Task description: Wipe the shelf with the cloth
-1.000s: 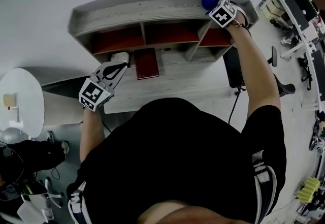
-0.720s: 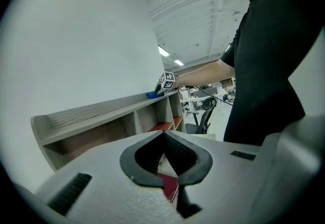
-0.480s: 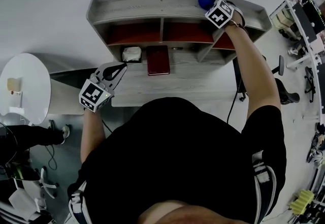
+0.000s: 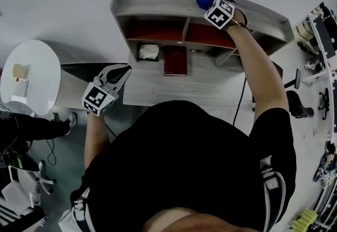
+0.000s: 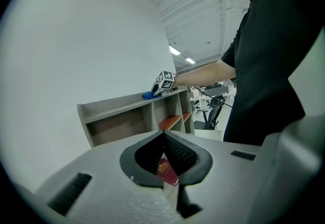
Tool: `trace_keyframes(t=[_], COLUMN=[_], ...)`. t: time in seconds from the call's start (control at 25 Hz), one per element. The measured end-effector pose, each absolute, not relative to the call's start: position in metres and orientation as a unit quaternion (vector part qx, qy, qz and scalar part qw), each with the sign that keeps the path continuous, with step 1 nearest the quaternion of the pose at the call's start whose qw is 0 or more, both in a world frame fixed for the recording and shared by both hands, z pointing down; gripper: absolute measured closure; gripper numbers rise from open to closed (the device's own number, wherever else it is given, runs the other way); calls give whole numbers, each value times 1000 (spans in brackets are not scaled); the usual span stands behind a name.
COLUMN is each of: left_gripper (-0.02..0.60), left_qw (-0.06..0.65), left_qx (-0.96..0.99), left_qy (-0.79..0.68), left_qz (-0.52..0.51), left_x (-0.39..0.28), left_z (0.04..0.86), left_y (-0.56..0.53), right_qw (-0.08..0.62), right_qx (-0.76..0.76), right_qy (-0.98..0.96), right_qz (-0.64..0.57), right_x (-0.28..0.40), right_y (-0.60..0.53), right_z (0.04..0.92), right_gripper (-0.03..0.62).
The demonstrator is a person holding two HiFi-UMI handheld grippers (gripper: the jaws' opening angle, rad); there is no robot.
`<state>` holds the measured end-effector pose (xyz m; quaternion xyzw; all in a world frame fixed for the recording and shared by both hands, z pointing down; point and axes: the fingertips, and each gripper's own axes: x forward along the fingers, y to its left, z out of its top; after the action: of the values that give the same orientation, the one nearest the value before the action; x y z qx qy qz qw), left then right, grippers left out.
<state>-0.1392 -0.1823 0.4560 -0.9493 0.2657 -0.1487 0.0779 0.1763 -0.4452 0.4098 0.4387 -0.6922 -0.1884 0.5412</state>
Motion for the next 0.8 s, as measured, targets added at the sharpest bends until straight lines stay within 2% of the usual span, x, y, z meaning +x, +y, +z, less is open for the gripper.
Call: trace_keyframes(t=[0.8], left_gripper=[568], left_qw=[62], left_qx=[-933], left_qy=[319], left_qz=[-154], left_x=[-212], left_z=[463], left_y=[-161], right_qw=[519], right_qx=[360], right_qy=[-729], right_qz=[-263], right_x=[-21], right_y=[-460], right_z=[412], right_gripper=[519])
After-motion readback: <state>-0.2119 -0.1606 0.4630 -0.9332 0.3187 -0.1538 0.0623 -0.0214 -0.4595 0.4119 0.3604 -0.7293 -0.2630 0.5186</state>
